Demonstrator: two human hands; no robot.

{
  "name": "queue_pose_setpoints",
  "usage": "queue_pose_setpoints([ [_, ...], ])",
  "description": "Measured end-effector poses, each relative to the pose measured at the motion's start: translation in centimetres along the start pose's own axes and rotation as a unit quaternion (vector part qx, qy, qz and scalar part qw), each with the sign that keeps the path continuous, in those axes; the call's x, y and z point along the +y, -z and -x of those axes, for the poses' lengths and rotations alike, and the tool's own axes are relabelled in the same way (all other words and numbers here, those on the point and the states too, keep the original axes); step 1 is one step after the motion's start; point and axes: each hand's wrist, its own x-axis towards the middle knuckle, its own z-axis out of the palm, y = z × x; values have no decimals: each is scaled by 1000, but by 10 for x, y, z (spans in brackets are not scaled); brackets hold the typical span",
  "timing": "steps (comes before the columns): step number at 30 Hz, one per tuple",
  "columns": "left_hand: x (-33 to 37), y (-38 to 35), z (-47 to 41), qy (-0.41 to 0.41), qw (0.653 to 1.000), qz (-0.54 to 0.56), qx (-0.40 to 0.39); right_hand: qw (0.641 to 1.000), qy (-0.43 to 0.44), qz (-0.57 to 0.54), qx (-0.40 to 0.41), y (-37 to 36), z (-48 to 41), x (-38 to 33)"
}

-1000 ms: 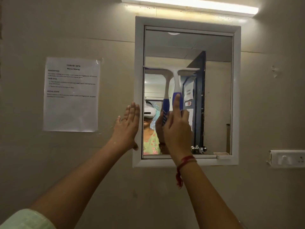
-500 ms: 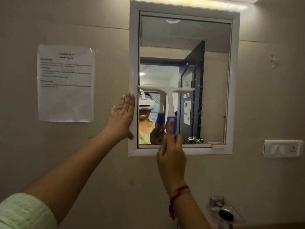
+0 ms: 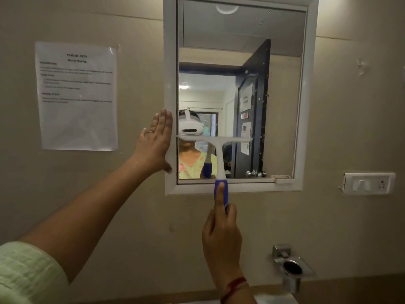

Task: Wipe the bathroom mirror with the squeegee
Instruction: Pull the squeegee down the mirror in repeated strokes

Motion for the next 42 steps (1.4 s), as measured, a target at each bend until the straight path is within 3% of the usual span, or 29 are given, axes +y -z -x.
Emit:
queue_pose_setpoints([
  [8,4,4,1,1,1000,-18,-11,999,-31,-8,0,0,11,-3],
  [14,7,7,2,7,999,-34,-21,997,-55,-7,-52,0,59,7],
  [20,7,6,1,10,999,-29,-21,999,-48,-12,-11,7,34,-4],
  [30,9,6,3,10,999,-27,-14,995,-64,3,-77,9,84,19],
  [36,12,9,3,14,999,-44,-21,996,-67,-60,23,27,65,10],
  [39,12,6,3,19,998,-62,-18,993,-37,-69,90,40,20,10],
  [42,14,7,0,16,992,-127,-4,991,-6,-81,107,52,-36,10],
])
